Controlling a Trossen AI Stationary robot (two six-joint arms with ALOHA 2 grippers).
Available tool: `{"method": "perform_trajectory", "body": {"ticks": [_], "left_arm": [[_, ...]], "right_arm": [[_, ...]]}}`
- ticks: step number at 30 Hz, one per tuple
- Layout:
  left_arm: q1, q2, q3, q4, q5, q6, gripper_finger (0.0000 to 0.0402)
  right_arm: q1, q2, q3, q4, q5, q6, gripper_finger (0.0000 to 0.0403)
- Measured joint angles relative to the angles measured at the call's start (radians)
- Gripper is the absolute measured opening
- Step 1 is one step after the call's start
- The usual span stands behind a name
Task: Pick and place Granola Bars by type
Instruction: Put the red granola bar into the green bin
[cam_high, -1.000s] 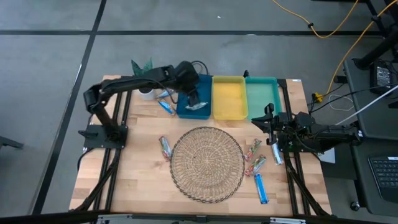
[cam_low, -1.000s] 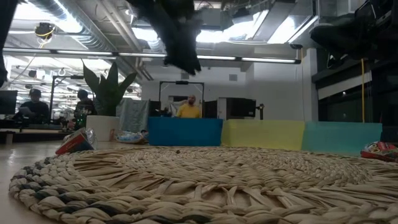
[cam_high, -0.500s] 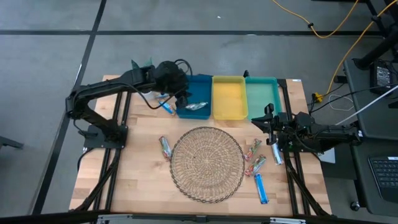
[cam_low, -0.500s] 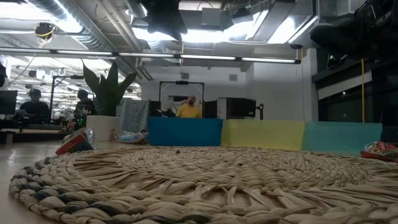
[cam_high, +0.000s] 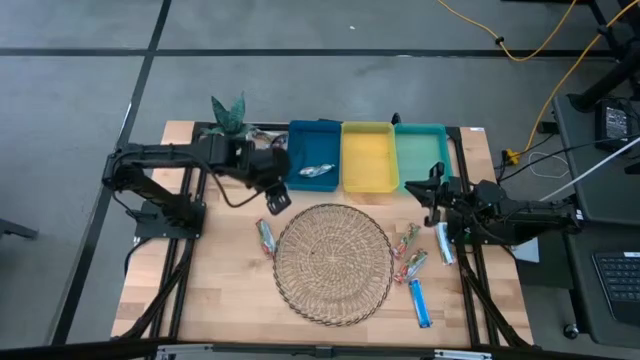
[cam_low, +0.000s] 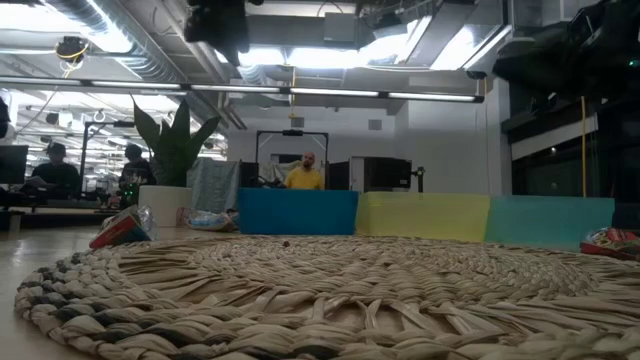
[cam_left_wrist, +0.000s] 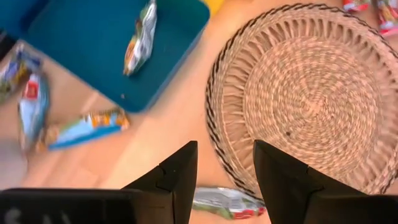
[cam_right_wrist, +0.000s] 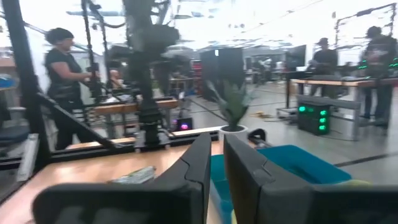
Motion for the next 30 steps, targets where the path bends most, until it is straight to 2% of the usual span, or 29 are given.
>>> {"method": "perform_trajectory", "body": {"ticks": [8,11,16,21,25,30], "left_arm": [[-0.209,0.016,-0.014,-0.042,-0.266,-0.469,0.015],[-0.27,0.016,-0.067,-0.037,-0.32,-0.66,0.015],[-0.355,0.018,-0.181,-0.012,-0.309,-0.958,0.015],[-0.421,0.018,-0.272,0.028,-0.306,-1.127,0.015],[-0.443,0.018,-0.326,0.032,-0.268,-1.197,0.015],[-0.444,0.019,-0.38,0.067,-0.233,-1.182,0.015]], "right_arm": [[0.0,0.0,0.0,0.0,0.07,-0.012,0.0049],[0.0,0.0,0.0,0.0,0.07,-0.005,0.0049],[0.0,0.0,0.0,0.0,0.069,-0.004,0.0049],[0.0,0.0,0.0,-0.001,0.039,-0.005,0.0049],[0.0,0.0,0.0,-0.001,0.009,-0.004,0.0049],[0.0,0.0,0.0,-0.001,0.009,-0.004,0.0049]]}}
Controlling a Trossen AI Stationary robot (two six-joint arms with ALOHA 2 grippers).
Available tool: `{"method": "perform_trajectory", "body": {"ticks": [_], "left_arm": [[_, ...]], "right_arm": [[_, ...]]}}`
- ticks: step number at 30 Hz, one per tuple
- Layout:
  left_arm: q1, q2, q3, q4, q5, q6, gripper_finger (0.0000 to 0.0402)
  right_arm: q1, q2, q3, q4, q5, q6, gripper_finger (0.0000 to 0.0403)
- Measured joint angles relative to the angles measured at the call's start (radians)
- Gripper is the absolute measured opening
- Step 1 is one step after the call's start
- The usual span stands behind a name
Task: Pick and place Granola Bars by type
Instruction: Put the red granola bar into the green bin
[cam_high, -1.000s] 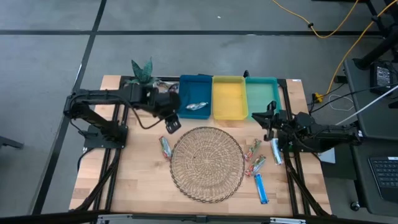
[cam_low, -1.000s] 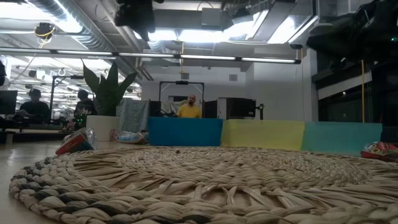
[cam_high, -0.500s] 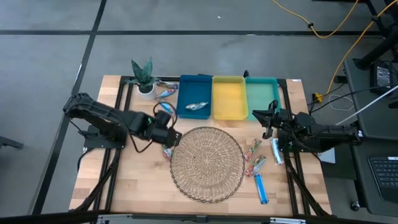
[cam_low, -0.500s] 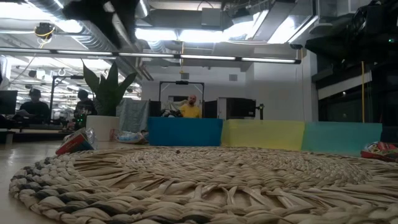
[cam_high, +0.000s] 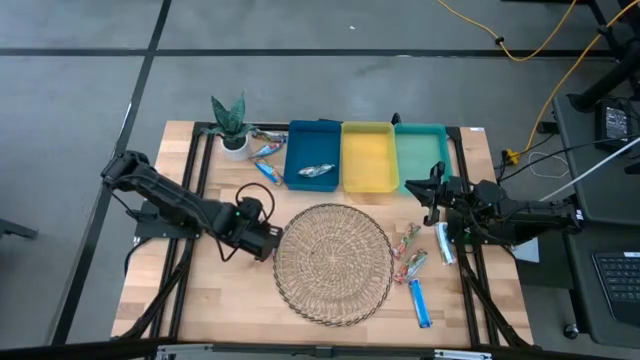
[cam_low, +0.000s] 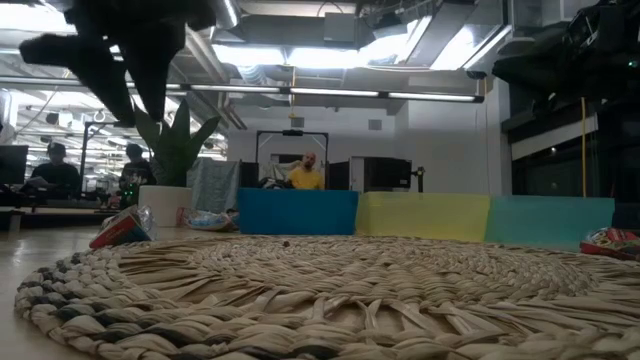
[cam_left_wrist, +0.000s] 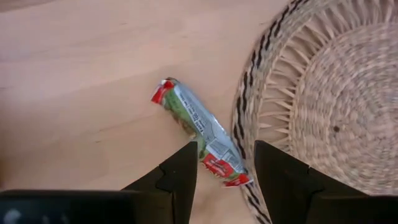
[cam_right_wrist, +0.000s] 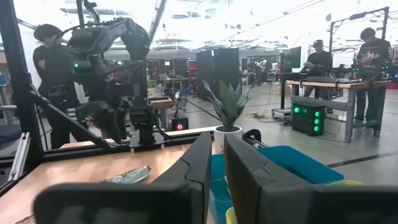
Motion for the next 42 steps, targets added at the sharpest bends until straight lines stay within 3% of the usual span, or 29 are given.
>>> {"method": "perform_trajectory", "body": {"ticks": [5,11,16,22,32,42], "left_arm": [[0.015,0.0,-0.066,0.12,0.025,0.057,0.0158],[0.049,0.0,-0.175,0.233,0.124,0.109,0.021],[0.073,0.0,-0.242,0.247,0.121,0.129,0.0249],[0.121,0.0,-0.322,0.391,0.143,0.234,0.0264],[0.185,0.001,-0.37,0.444,0.133,0.308,0.0248],[0.234,0.062,-0.37,0.46,0.234,0.37,0.016]], "right_arm": [[0.0,0.0,0.0,-0.016,0.0,-0.002,0.0049],[0.0,0.0,0.0,-0.031,0.0,0.0,0.0049],[0.0,0.0,0.0,-0.031,0.0,0.0,0.0049],[0.0,0.0,0.0,-0.044,0.001,0.0,0.0049],[0.0,0.0,0.0,-0.088,0.001,0.004,0.0049],[0.0,0.0,0.0,-0.088,0.001,0.006,0.0049]]}}
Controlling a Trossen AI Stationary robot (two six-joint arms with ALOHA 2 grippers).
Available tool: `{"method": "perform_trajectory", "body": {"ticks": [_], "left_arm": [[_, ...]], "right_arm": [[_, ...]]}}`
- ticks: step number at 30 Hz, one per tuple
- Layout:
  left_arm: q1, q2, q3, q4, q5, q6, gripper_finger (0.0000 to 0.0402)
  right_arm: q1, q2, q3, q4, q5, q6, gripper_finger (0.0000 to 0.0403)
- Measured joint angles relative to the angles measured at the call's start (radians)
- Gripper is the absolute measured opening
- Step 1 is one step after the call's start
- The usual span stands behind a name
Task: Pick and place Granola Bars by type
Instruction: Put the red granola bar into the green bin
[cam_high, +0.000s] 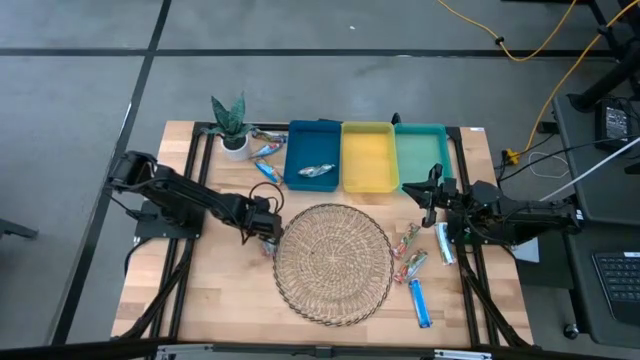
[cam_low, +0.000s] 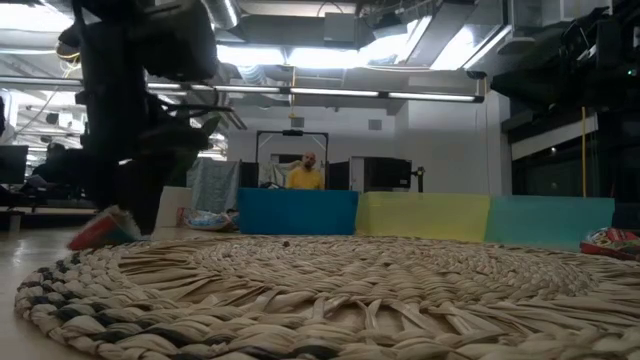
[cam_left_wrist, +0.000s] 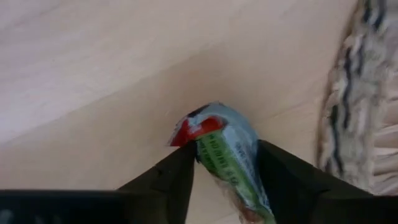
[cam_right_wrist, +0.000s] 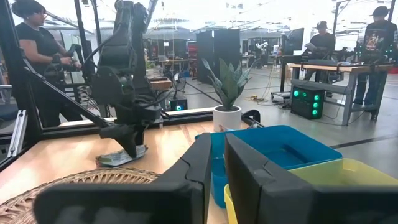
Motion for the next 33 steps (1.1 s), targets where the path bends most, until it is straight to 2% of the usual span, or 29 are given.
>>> {"method": "perform_trajectory", "body": {"ticks": [8,13,26,33], "left_arm": [[0.003,0.012,0.0,0.007,0.001,0.003,0.0078],[0.003,0.01,0.006,0.019,0.002,0.004,0.0047],[0.003,0.0,0.11,0.013,-0.005,0.113,0.0039],[0.005,-0.077,0.181,0.012,-0.126,0.207,0.0038]], "right_arm": [[0.0,0.0,0.0,0.0,0.0,0.001,0.0049],[0.0,0.0,0.0,0.0,0.0,0.002,0.0048],[0.0,0.0,0.0,0.029,0.001,-0.001,0.0048],[0.0,0.0,0.0,0.083,0.007,0.028,0.0048]]}}
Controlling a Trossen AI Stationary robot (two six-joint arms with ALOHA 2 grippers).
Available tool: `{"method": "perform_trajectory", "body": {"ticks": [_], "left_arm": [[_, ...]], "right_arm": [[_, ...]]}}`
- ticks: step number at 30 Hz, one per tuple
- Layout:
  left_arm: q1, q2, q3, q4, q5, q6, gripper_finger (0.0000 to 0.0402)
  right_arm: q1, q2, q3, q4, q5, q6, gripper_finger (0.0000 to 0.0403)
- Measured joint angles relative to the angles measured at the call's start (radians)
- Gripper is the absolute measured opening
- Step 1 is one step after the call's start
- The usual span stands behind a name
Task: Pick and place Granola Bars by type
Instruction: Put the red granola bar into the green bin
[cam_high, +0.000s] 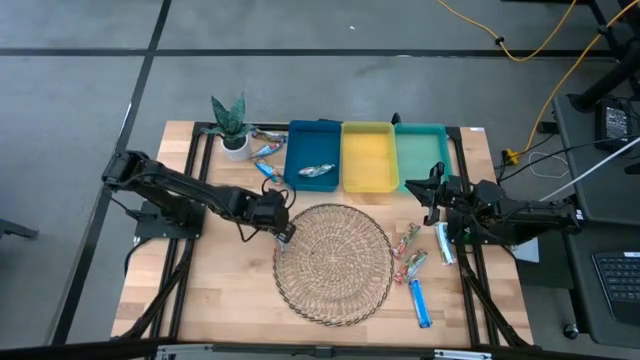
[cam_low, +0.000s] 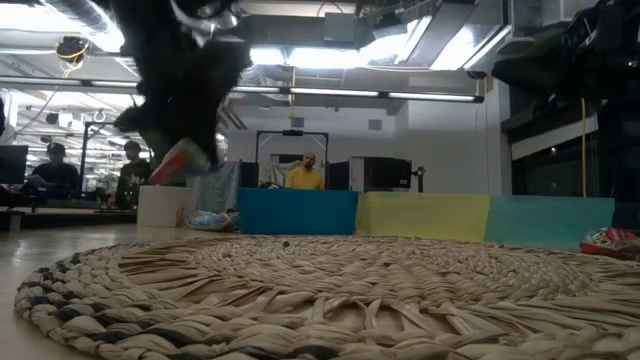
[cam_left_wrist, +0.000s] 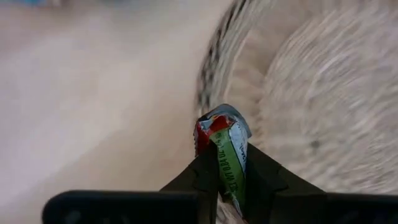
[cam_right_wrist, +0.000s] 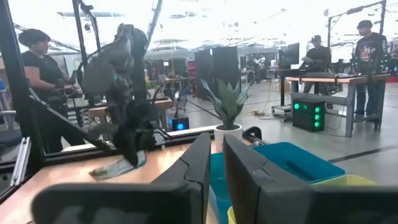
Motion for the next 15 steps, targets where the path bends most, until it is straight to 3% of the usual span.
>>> {"method": "perform_trajectory", "body": {"ticks": [6,11,15], "left_arm": [[0.011,-0.115,0.061,0.008,-0.133,0.141,0.0035],[0.011,-0.201,0.116,0.028,-0.244,0.301,0.0036],[0.011,-0.258,0.128,0.168,-0.289,0.482,0.0039]], "right_arm": [[0.0,0.0,0.0,0.002,-0.005,0.012,0.0049],[0.0,0.0,0.0,0.064,-0.007,0.13,0.0049],[0.0,0.0,0.0,0.089,-0.007,0.189,0.0049]]}}
